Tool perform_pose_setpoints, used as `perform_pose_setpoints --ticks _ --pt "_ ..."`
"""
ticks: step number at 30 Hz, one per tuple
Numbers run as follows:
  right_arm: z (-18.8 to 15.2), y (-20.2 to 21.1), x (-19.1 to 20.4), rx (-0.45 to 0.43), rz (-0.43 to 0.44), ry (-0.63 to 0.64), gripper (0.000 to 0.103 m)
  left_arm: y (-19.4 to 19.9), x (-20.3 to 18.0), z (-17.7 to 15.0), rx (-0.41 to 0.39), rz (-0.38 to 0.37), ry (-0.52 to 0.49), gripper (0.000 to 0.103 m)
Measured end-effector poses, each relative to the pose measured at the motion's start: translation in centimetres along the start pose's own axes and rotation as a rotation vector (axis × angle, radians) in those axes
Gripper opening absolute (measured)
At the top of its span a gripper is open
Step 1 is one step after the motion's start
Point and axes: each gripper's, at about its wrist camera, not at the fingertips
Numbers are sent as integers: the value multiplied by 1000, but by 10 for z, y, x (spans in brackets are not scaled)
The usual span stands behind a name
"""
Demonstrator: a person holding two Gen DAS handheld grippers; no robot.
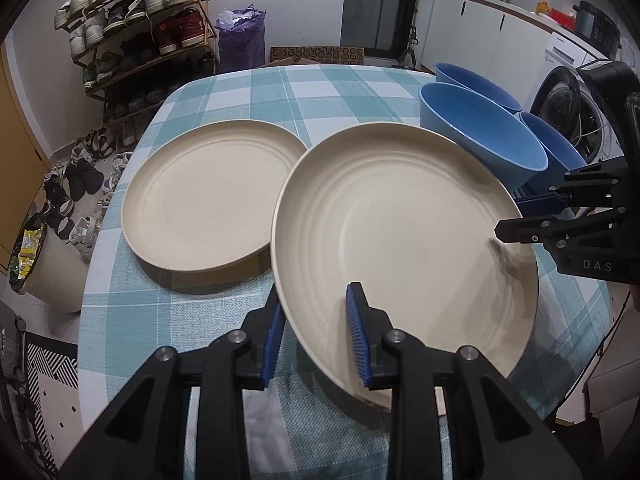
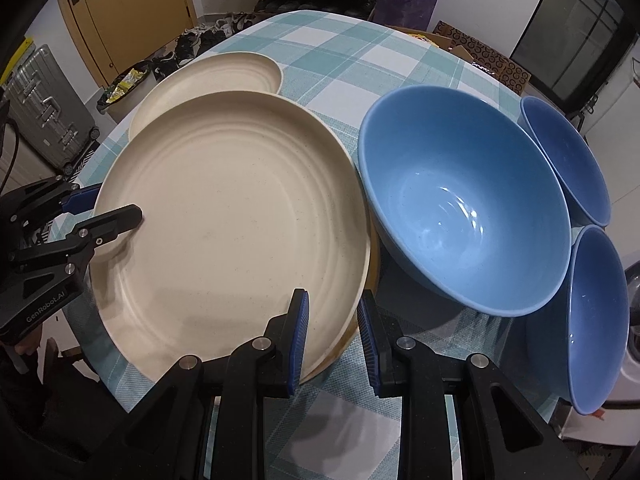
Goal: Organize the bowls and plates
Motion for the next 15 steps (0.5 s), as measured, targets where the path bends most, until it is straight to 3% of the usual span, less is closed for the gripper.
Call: perform_pose_setpoints --ticks 15 --pt "-4 -8 4 31 -46 40 25 -11 -1 -1 16 13 -14 28"
Point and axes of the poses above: each gripper's, at about its wrist camera, not at the fingertips, and y roughly against the way its jaws point, x to its left, z to its top, and after that the axes turned 4 degrees about -x, right-handed
